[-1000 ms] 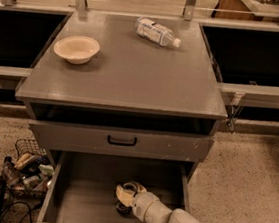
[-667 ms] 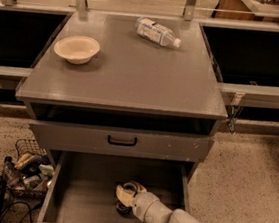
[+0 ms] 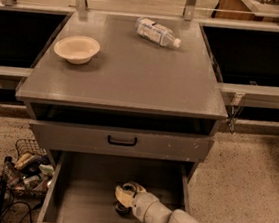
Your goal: Place pepsi can into middle drawer
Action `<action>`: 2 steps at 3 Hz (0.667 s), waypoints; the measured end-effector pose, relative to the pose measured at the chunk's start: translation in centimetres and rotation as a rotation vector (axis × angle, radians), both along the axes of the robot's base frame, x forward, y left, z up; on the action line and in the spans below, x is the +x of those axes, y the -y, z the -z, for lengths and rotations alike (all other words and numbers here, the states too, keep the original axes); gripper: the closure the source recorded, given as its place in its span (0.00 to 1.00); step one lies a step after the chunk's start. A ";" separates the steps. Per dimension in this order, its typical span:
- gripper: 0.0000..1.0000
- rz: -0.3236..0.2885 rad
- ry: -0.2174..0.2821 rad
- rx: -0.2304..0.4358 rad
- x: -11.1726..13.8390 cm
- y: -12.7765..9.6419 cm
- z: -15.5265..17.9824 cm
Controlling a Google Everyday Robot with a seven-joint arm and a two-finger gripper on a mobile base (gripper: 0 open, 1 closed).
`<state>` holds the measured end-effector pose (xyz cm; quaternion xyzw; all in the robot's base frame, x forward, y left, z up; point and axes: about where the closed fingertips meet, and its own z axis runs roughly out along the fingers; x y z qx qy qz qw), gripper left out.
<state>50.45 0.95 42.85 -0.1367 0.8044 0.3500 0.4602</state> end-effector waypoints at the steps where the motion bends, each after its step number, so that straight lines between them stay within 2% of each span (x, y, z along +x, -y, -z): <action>1: 0.19 0.000 0.000 0.000 0.0 0.0 0.0; 2: 0.00 0.000 0.000 0.000 0.0 0.0 0.0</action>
Offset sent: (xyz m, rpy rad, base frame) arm 0.0000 0.0000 0.0000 0.0000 0.0000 0.0000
